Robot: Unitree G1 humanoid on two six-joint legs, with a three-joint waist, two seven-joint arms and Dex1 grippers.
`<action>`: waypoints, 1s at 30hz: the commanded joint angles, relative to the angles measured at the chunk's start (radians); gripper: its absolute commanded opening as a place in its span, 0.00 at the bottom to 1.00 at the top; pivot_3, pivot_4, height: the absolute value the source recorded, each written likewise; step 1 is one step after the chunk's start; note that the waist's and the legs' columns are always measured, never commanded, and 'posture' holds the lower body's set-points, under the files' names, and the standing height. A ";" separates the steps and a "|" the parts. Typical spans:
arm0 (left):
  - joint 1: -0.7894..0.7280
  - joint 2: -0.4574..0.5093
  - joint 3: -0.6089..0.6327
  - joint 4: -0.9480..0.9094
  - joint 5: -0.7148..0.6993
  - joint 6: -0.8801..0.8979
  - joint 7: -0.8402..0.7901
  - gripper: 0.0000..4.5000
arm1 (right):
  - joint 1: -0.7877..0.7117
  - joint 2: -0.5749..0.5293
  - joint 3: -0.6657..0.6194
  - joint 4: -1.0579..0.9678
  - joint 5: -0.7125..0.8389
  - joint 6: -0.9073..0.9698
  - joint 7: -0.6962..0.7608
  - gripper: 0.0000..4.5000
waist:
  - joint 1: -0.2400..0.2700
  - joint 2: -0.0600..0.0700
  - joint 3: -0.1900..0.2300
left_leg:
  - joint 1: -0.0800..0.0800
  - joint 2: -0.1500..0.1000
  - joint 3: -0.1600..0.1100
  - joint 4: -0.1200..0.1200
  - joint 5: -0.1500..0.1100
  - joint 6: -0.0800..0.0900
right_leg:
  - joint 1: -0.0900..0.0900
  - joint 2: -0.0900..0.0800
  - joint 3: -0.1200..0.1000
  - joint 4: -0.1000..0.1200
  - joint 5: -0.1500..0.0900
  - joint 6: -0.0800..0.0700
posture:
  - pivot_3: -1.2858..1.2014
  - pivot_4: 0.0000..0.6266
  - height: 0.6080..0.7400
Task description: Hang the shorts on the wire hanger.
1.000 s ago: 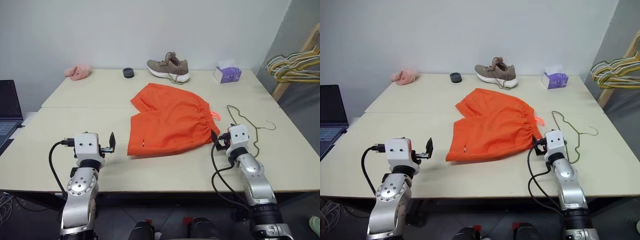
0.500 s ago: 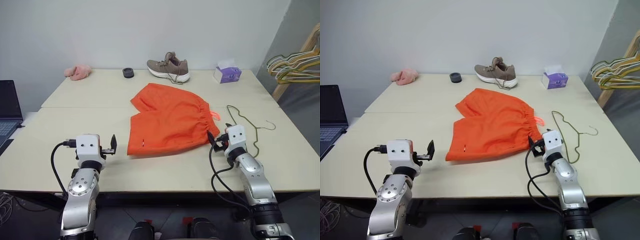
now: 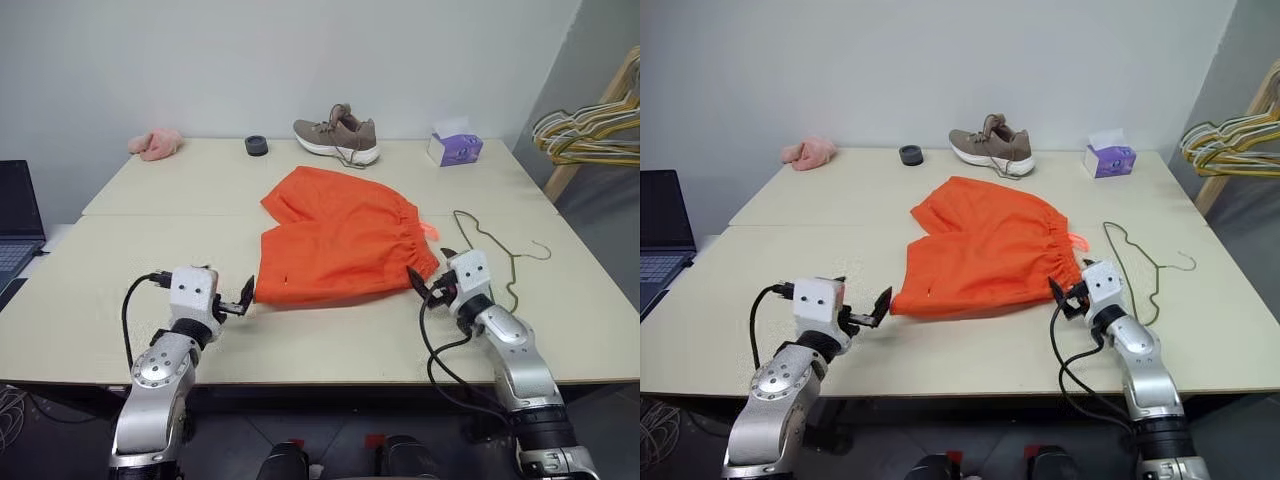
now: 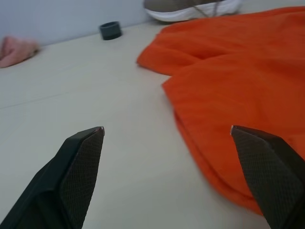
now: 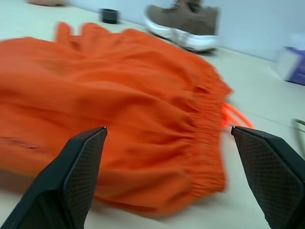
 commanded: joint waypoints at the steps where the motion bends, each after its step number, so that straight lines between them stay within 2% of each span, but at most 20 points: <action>1: -0.066 0.079 -0.055 0.029 -0.008 -0.057 -0.139 1.00 | 0.020 -0.051 0.054 -0.128 0.057 0.027 0.137 0.99 | -0.002 0.000 0.000 | 0.000 0.000 0.000 0.000 0.000 0.000 | 0.000 0.000 0.000 0.000 0.000 0.000 | 0.47 0.03 1.00; 6: -0.151 0.212 -0.179 0.130 0.027 -0.081 -0.333 1.00 | 0.052 -0.144 0.106 -0.241 0.093 0.084 0.263 0.99 | -0.024 0.000 0.000 | 0.000 0.000 0.000 0.000 0.000 0.000 | 0.000 0.000 0.000 0.000 -0.001 -0.001 | 0.46 0.04 1.00; 10: -0.187 0.280 -0.256 0.206 0.044 -0.112 -0.465 1.00 | 0.055 -0.207 0.110 -0.293 0.123 0.127 0.324 0.99 | -0.044 0.000 0.000 | -0.001 0.000 0.001 0.000 0.000 0.000 | -0.001 0.000 0.001 0.000 -0.001 -0.001 | 0.45 0.05 1.00; 19: -0.255 0.313 -0.333 0.354 0.094 -0.207 -0.588 1.00 | 0.066 -0.282 0.097 -0.371 0.150 0.175 0.371 0.99 | -0.081 0.000 0.001 | -0.002 0.003 0.002 -0.001 0.000 0.000 | -0.004 0.002 0.000 0.001 -0.001 -0.001 | 0.43 0.06 1.00; 22: -0.257 0.320 -0.337 0.377 0.105 -0.231 -0.605 0.87 | 0.067 -0.290 0.093 -0.370 0.144 0.169 0.370 1.00 | -0.087 0.000 0.001 | -0.002 0.002 0.002 -0.001 0.000 0.000 | -0.004 0.002 0.001 0.001 -0.001 -0.001 | 0.43 0.06 1.00; 30: -0.245 0.333 -0.320 0.415 0.132 -0.286 -0.593 0.33 | -0.018 -0.318 0.153 -0.242 0.028 0.088 0.373 1.00 | -0.104 0.000 0.001 | 0.000 0.003 0.003 -0.001 0.000 0.000 | -0.004 0.002 0.002 0.001 -0.001 -0.001 | 0.43 0.05 1.00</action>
